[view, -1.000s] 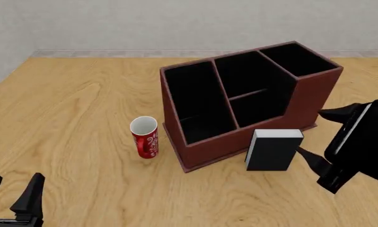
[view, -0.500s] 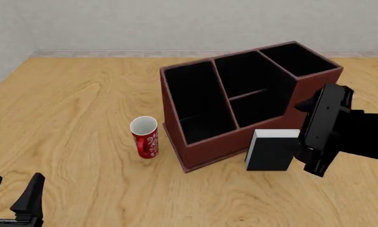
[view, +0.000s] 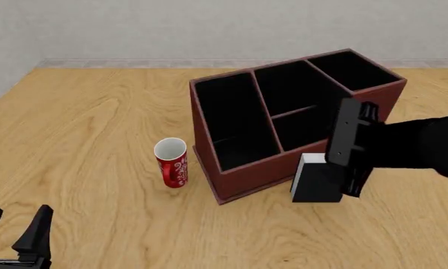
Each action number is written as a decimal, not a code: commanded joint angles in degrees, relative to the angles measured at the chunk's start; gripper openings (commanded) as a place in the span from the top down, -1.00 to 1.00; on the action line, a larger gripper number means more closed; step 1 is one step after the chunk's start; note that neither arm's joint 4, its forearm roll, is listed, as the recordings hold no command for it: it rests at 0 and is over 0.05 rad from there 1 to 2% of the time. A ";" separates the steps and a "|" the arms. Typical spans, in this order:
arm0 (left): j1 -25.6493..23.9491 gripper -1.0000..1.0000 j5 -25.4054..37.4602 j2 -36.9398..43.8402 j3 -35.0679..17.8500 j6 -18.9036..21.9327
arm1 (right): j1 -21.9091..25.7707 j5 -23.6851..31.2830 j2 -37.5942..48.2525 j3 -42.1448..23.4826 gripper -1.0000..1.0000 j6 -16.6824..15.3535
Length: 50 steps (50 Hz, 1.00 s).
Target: Pick up the book and place it in the left compartment of the caddy.
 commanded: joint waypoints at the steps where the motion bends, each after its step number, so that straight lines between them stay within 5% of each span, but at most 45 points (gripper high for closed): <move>1: 0.00 -1.00 0.00 0.00 0.00 0.00 | -1.55 0.76 3.47 -1.42 -1.00 -1.90; 22: 0.00 -1.00 0.00 0.00 0.00 0.00 | -3.29 -0.61 7.93 -0.65 -1.00 -3.99; 50: 0.00 -1.00 0.00 0.00 0.00 0.00 | -2.32 -4.34 13.67 0.12 -1.00 -2.73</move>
